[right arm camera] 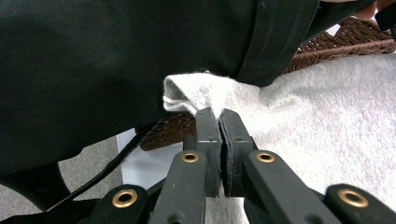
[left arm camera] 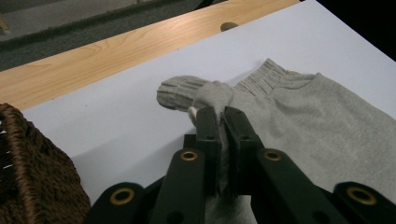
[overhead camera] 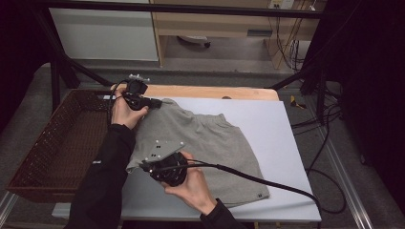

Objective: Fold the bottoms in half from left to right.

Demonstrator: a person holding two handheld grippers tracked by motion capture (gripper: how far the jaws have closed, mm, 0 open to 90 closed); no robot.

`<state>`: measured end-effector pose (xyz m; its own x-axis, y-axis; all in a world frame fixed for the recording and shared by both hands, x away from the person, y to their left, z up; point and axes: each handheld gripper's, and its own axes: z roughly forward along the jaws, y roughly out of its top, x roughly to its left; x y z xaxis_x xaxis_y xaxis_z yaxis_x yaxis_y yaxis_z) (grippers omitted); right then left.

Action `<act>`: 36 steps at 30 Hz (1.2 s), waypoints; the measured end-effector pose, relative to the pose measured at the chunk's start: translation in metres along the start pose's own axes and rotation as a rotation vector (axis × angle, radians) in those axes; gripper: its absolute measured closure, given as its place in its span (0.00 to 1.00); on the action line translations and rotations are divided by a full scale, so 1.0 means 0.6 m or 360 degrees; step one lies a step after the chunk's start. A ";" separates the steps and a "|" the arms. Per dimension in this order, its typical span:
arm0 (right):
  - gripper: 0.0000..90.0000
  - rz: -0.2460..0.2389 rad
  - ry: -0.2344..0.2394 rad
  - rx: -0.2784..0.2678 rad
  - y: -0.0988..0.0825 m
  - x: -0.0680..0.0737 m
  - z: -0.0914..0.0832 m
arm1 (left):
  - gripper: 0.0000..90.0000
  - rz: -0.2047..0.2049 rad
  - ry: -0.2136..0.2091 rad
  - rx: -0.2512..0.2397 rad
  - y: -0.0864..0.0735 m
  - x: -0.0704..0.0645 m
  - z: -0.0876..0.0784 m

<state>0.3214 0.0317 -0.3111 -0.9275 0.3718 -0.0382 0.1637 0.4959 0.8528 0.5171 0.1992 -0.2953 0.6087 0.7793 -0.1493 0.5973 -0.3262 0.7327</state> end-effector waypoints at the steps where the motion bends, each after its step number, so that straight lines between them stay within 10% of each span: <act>1: 0.98 0.0004 0.0002 -0.0002 0.001 0.000 0.000 | 0.95 0.0002 0.0001 -0.0003 0.001 -0.001 -0.002; 24: 0.98 -0.0036 0.0028 -0.0014 0.023 0.017 -0.002 | 0.95 -0.0017 0.0030 -0.0035 -0.003 0.001 -0.042; 36: 0.98 -0.0026 0.0017 0.0025 0.007 0.012 -0.005 | 0.95 -0.0061 0.0050 0.0014 -0.007 -0.013 -0.011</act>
<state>0.3145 0.0342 -0.3065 -0.9336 0.3552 -0.0467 0.1535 0.5144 0.8437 0.5062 0.1983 -0.2929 0.5686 0.8076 -0.1564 0.6248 -0.3003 0.7208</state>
